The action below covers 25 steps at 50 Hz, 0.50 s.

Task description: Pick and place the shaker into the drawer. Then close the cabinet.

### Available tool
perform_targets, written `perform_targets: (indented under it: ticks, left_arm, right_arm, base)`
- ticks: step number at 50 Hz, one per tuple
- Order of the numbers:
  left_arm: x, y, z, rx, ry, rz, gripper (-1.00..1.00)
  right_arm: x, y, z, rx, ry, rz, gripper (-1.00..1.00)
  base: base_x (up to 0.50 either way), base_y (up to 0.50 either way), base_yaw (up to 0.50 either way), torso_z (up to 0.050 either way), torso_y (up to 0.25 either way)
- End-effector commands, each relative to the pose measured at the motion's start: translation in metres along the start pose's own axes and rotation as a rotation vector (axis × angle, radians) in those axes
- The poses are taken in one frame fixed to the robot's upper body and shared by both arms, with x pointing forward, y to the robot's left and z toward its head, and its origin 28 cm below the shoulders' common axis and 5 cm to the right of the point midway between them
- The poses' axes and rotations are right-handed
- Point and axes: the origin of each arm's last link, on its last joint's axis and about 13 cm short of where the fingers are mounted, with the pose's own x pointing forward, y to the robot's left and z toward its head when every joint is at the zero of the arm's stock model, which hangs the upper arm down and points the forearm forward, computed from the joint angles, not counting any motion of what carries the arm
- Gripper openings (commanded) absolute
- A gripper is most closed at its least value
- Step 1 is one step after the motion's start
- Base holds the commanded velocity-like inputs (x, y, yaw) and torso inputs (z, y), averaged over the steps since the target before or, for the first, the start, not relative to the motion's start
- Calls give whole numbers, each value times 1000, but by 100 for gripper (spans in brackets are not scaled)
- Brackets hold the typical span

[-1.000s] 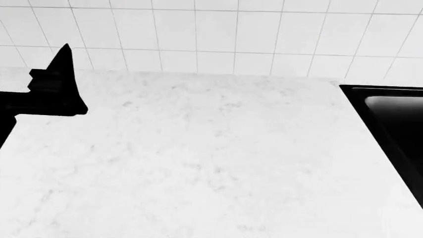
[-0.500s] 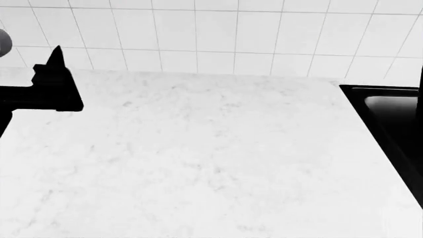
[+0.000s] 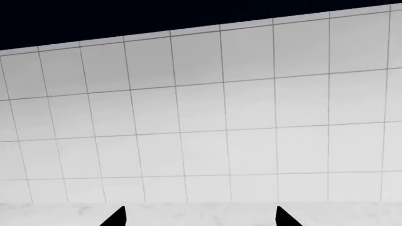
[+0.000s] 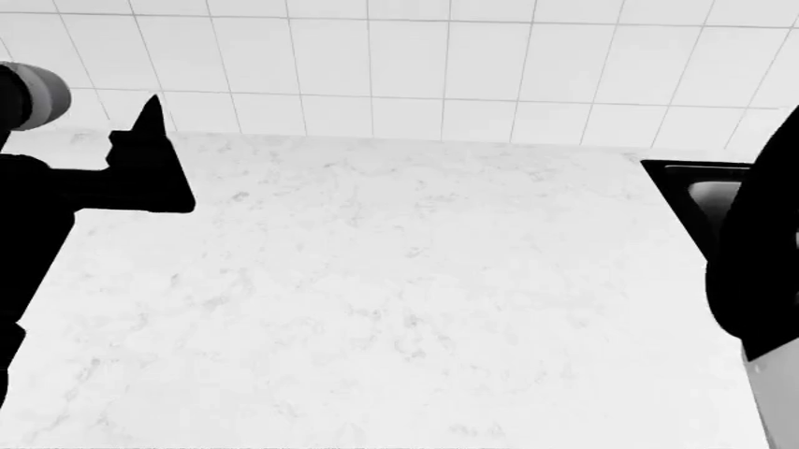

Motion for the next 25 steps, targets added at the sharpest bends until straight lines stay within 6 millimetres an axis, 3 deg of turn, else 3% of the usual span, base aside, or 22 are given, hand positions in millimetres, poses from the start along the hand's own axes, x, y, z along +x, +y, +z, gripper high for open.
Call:
perform_targets:
  ticks: [1,5,10,14,25]
  left_arm:
    - [2,-5,-7,-46,-37,-65,100]
    - [-2,-5,-6,-39,-46,-63,100]
    - [-3,-7,-11,-45,-39,-62,100]
    - [-1,-10,-18,-45,-30,-61,100]
    - [-3,-13,-28,-63,-5,-61,100]
  right_arm:
    - [-95,40,38,25,104,134,100]
    - [-122,48,26,18,152,89,100]
    - [-157,53,-12,88,305,4,100]
    - [-184,59,-28,104,391,-23,100]
    - [-203,65,-42,154,428,-33,100]
  base:
    - [0,0,0,0,0]
    - [0,0,0,0,0]
    - [0,0,0,0,0]
    - [0,0,0,0,0]
    - [0,0,0,0,0]
